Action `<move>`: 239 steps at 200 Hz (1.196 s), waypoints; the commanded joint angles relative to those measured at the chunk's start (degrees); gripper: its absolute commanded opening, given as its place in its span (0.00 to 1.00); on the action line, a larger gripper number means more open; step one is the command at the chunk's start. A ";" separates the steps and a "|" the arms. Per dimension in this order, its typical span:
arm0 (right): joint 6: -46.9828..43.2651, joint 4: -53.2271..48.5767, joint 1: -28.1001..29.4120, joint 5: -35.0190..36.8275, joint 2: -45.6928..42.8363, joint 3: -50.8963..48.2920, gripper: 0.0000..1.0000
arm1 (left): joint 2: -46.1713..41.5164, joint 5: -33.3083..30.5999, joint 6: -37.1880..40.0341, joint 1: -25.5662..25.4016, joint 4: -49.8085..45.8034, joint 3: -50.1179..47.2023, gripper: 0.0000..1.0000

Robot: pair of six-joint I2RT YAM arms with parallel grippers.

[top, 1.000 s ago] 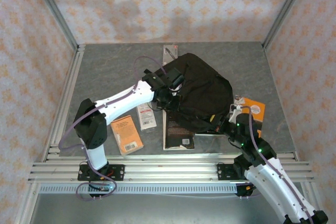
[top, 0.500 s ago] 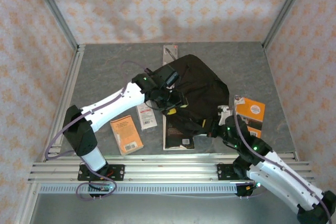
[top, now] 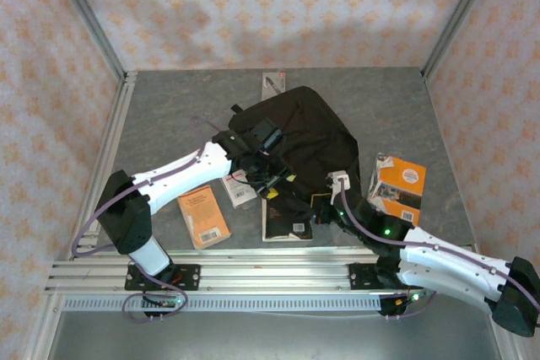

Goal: Pack the student bag
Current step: Unzip the student bag at the top-right of the table.

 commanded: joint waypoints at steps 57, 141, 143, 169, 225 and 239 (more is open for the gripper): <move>0.55 6.82 0.51 0.73 2.85 0.80 0.00 | 4.71 2.04 3.45 0.55 1.68 -3.52 0.50; -2.31 5.50 1.48 0.39 8.17 1.02 0.00 | 7.01 3.12 11.70 1.41 -0.81 -3.84 0.18; -2.40 5.05 1.51 0.51 8.34 1.12 0.00 | 6.99 3.13 12.02 1.53 -0.97 -3.94 0.17; -3.47 0.56 1.62 3.34 10.74 2.41 0.00 | 6.12 3.63 15.66 2.95 -2.91 -5.67 0.13; -3.67 -2.61 1.63 6.83 14.56 3.77 0.00 | 4.90 4.39 24.21 5.51 -8.58 -8.51 0.11; -3.57 -2.30 1.57 6.82 15.07 3.76 0.00 | 4.47 3.39 25.47 5.95 -9.57 -9.52 0.11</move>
